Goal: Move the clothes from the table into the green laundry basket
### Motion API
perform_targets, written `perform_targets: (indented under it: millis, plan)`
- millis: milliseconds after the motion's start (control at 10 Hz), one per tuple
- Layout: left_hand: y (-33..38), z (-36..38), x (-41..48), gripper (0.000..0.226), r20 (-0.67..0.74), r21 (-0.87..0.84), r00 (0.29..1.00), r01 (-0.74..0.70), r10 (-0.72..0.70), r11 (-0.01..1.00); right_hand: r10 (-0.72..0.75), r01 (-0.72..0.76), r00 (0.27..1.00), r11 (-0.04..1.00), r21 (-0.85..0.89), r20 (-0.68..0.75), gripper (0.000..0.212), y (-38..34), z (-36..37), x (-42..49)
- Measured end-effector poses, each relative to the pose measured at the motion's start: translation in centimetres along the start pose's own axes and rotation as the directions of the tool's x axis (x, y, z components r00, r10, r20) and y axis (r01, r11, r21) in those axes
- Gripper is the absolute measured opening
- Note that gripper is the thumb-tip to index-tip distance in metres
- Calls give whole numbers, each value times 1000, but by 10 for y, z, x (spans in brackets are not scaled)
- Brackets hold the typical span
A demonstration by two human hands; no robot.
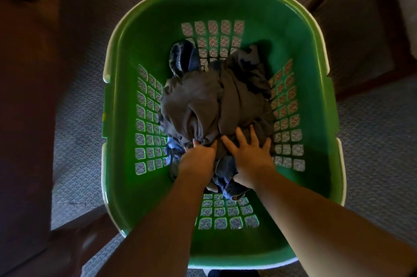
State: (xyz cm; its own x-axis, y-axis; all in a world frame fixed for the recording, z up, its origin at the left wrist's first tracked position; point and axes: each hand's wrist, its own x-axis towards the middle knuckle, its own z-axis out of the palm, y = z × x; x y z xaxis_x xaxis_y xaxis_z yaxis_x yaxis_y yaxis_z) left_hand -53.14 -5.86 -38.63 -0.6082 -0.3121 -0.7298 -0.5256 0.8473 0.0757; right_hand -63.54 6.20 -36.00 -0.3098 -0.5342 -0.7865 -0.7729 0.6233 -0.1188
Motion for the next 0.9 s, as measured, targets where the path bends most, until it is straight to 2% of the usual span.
perform_targets:
  millis: [300,400,500,600,700,800,900]
  plan:
    - [-1,-25,-16,102,48,-11,999,-23,24,1000,-66,67,995,998,-4,75,121,14,-15,-12]
    - [2,-47,-32,111,98,16,994,-50,49,999,-108,108,994,994,-26,27,120,21,-19,-31]
    - [4,-63,-55,107,57,16,998,-33,32,999,-106,106,994,994,8,16,112,16,-30,-56]
    - [10,-78,-80,81,-32,-40,999,-4,3,999,-118,117,993,990,82,3,108,11,-43,-79]
    - [16,-99,-108,66,-156,-206,987,12,-45,979,-132,149,984,977,151,-121,99,10,-59,-106]
    - [21,-122,-138,59,-286,-364,956,-53,-57,930,-84,166,952,949,268,-294,84,6,-78,-139]
    - [30,-152,-173,55,-439,-458,892,-115,-112,881,-52,201,912,921,333,-407,83,-10,-103,-178]
